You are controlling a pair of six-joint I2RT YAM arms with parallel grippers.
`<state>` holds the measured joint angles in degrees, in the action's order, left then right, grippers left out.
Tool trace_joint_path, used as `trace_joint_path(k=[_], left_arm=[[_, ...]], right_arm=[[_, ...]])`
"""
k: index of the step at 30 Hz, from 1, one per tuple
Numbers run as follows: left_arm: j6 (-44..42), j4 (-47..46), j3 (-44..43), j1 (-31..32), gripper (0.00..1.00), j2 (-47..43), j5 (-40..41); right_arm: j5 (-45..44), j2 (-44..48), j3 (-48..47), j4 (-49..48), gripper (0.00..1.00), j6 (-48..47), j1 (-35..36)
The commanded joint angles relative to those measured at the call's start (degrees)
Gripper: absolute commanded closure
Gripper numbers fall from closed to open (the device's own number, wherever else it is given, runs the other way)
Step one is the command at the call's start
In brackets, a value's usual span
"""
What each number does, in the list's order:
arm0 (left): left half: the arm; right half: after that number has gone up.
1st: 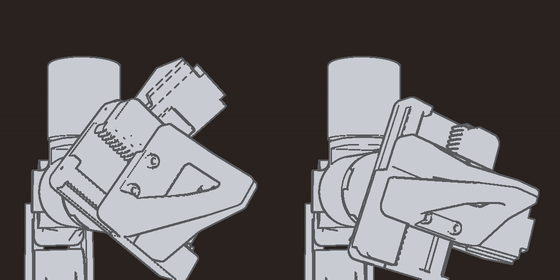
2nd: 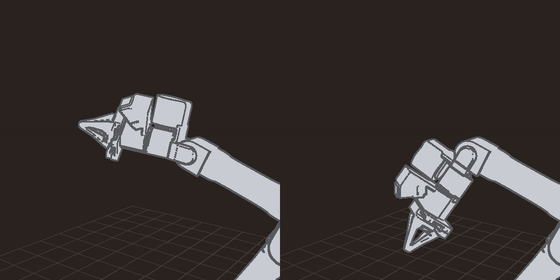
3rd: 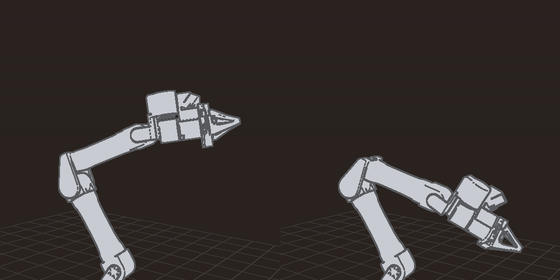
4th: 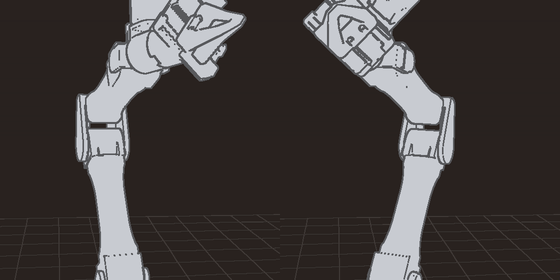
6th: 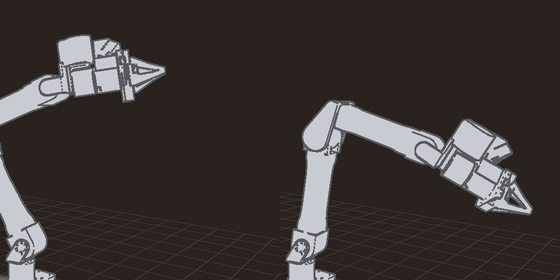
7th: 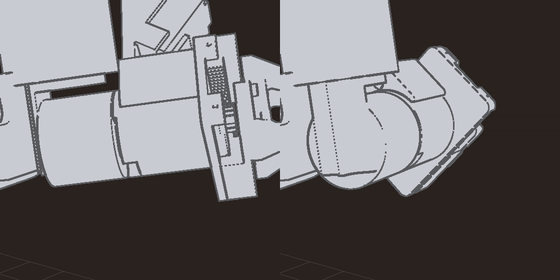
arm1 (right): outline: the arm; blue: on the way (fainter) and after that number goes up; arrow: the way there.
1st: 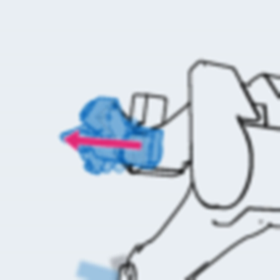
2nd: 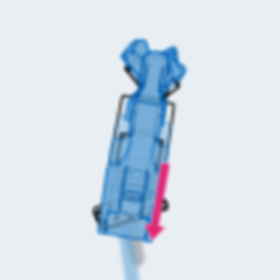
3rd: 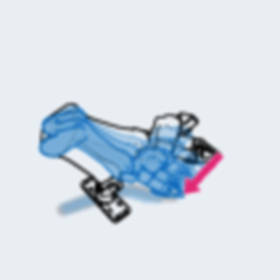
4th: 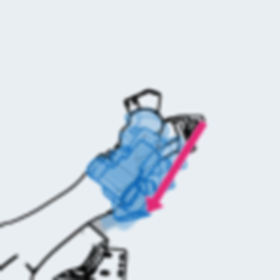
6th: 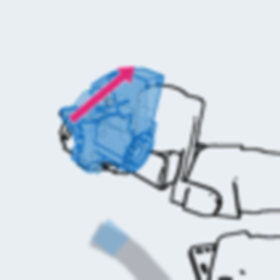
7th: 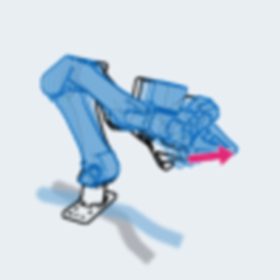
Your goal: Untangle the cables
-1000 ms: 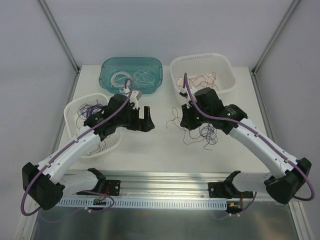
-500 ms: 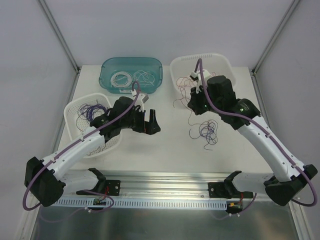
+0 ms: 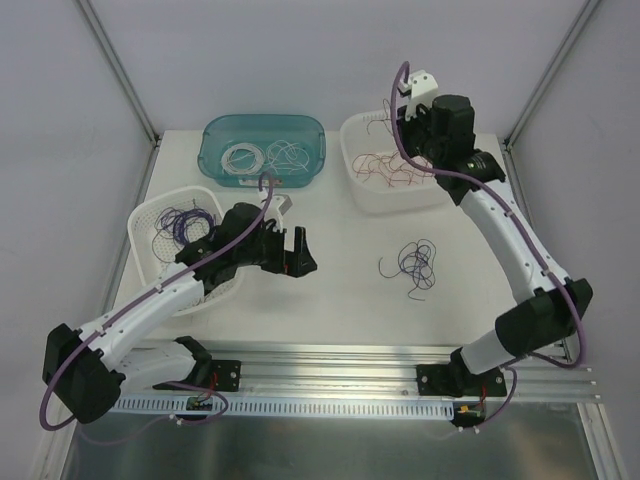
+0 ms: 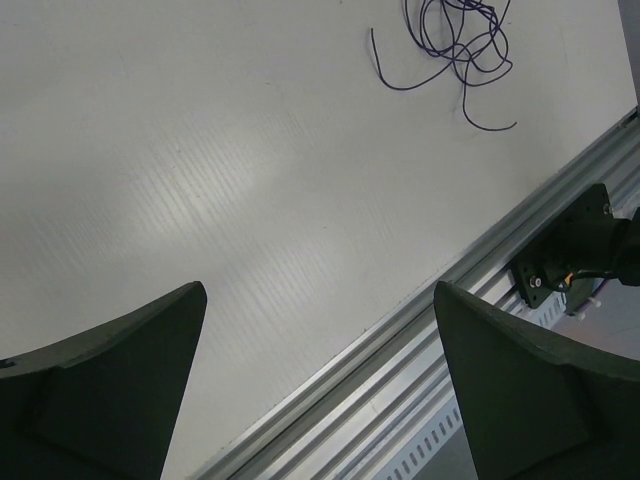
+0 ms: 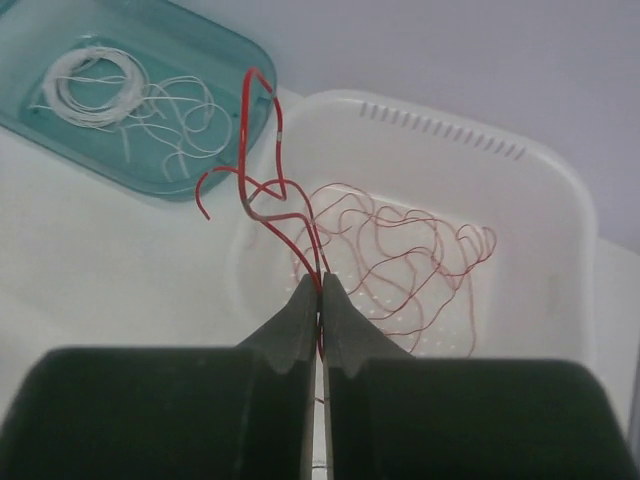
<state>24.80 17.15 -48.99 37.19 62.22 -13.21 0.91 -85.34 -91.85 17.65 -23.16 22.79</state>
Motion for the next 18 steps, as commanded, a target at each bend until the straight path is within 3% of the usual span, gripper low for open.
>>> trace_joint_path(k=[1, 4, 6, 7, 9, 11, 14, 18], left_arm=[[1.22, -1.68, 1.09, 0.69, 0.01, -2.80, 0.38], [1.83, -1.68, 1.97, 0.69, 0.01, -3.77, 1.17], [2.44, -1.77, 2.58, 0.69, 0.01, -4.29, 1.43], [2.54, -1.77, 2.76, 0.69, 0.01, -4.64, 1.52], [2.89, -1.68, 3.02, 0.69, 0.01, -4.91, 1.87], [2.98, -1.77, 3.11, 0.69, 0.01, -4.91, 2.22], [2.80, -1.77, 2.50, 0.69, 0.01, -4.12, 2.14], [2.80, -1.77, 1.36, 0.69, 0.01, -2.19, 1.09]], right_arm=[[0.42, -5.87, -7.44, -7.80, 0.99, -8.73, -2.22], [-0.47, -12.90, -12.10, -7.37, 0.98, -10.50, -3.10], [-3.19, -17.57, -14.39, -6.40, 0.88, -10.68, -3.71], [-4.06, -18.97, -16.49, -5.70, 0.70, -10.59, -3.97], [-4.68, -21.44, -17.74, -3.86, 0.45, -10.07, -4.41], [-6.26, -21.71, -17.57, -3.06, 0.29, -7.97, -4.77], [-7.23, -17.95, -13.55, -2.62, 0.21, -5.24, -5.12], [-8.73, -10.67, -5.47, -1.75, 0.18, -0.76, -5.12]])
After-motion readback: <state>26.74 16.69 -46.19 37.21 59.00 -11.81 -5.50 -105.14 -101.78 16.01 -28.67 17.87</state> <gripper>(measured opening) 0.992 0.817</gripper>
